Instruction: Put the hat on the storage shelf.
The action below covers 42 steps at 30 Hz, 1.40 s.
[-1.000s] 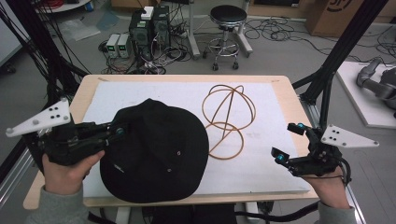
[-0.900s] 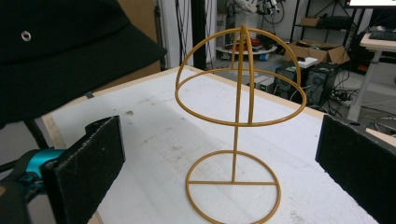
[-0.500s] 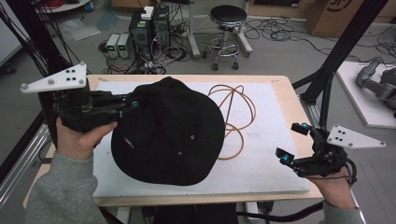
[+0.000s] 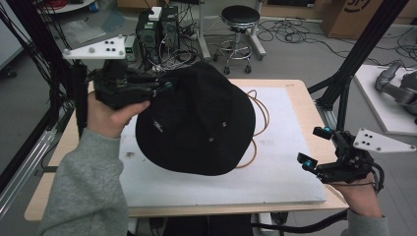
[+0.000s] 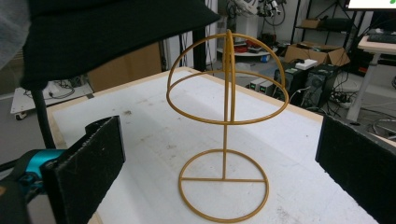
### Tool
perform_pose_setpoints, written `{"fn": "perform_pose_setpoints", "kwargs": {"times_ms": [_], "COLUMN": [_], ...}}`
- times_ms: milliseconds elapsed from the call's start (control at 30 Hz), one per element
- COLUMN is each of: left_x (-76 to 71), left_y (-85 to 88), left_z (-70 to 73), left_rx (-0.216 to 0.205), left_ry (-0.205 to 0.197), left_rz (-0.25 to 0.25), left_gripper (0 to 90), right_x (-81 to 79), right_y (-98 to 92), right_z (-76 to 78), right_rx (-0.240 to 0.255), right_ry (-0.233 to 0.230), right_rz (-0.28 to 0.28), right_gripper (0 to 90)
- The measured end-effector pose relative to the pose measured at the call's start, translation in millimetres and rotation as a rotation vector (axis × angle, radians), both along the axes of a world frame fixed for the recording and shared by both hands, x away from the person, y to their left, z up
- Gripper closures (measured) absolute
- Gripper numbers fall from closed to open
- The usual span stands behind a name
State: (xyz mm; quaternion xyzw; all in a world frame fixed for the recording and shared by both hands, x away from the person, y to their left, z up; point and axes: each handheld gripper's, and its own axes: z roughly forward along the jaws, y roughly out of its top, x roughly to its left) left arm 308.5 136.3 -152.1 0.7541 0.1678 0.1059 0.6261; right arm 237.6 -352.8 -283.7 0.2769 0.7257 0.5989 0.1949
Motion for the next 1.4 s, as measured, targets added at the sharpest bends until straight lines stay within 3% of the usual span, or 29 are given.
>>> {"fn": "perform_pose_setpoints", "kwargs": {"times_ms": [433,733,867,1233,1400], "left_x": [56.5,87.0,93.5,105.1,107.0], "left_y": [-54.6,-88.2,-103.0,-137.2,-135.5], "left_z": [-4.1,-19.1,-30.2,-60.4,-69.8], "left_rx": [0.035,0.11,0.129,0.24,0.193], "left_ry": [0.039,0.07,0.089,0.144,0.167], "left_rz": [-0.049,-0.069,-0.08,-0.094,-0.104], "left_gripper": [88.0,88.0,88.0,87.5,87.5], "right_x": [5.2,10.4,9.0,1.9,1.8], "right_y": [-21.0,-34.3,-36.3,-34.5,-33.2], "right_z": [-1.1,-0.9,0.1,0.3,-2.9], "right_rx": [0.016,0.026,0.017,0.012,0.018], "right_ry": [0.016,0.022,0.027,0.029,0.026], "right_rz": [-0.014,-0.035,-0.04,-0.043,-0.041], "right_gripper": [1.0,1.0,1.0,1.0,1.0]}}
